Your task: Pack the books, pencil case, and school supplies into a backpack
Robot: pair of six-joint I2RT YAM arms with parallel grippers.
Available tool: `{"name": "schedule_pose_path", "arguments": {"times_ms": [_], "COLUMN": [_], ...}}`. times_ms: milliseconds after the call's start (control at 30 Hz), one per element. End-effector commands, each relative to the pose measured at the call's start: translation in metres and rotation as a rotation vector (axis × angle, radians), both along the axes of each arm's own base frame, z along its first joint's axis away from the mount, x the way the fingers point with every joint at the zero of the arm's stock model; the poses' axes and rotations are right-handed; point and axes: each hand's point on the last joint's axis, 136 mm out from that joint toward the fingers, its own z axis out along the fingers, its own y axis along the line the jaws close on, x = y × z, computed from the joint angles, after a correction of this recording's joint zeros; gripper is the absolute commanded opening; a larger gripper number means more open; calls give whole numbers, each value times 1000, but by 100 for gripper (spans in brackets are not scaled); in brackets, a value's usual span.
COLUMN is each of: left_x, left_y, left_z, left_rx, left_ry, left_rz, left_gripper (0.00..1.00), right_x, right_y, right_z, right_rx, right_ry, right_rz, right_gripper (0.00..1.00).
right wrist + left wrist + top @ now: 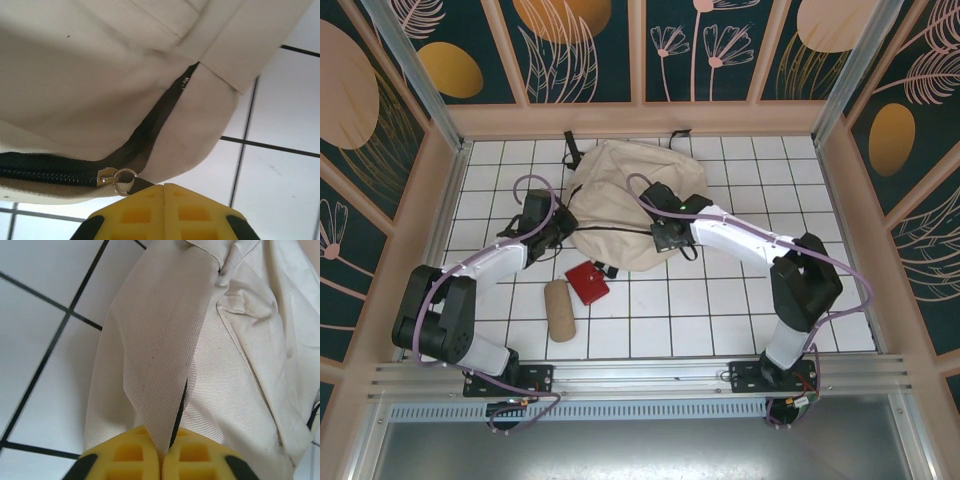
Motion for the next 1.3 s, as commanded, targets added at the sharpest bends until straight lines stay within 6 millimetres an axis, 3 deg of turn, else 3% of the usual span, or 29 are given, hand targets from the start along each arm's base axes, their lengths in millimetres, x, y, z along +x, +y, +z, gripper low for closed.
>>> {"name": "schedule_pose_path", "arguments": {"times_ms": [0,100,200,433,567,700,967,1067,1167,1267], "left_x": [9,-1,-19,-56,-55,-50,-27,-26,-31,-39], "left_y": [11,8,-1,-36,-64,-72,-75,-69,-56,-49], "left_z": [13,21,23,24,32,23,13,-3,-20,-34], "left_rx": [62,31,-42,-224,-301,-310,-298,-273,-228,-198], "left_ry": [-24,-10,27,65,41,57,48,74,100,126], "left_rz": [11,-3,-33,-101,-156,-132,-83,-40,11,33], "left_gripper": [30,57,69,76,76,75,68,54,30,17], "right_x": [-6,-6,-7,-26,-35,-35,-38,-36,-31,-23], "right_y": [43,60,70,81,77,67,58,47,27,8], "right_z": [10,26,41,59,59,58,48,43,36,31], "right_rx": [139,204,261,362,369,331,268,203,93,-17], "right_ry": [18,-2,-16,11,30,14,10,0,-19,-45], "right_rz": [108,136,161,246,270,252,257,249,222,184], "right_gripper": [0,0,0,0,0,0,0,0,0,0]}}
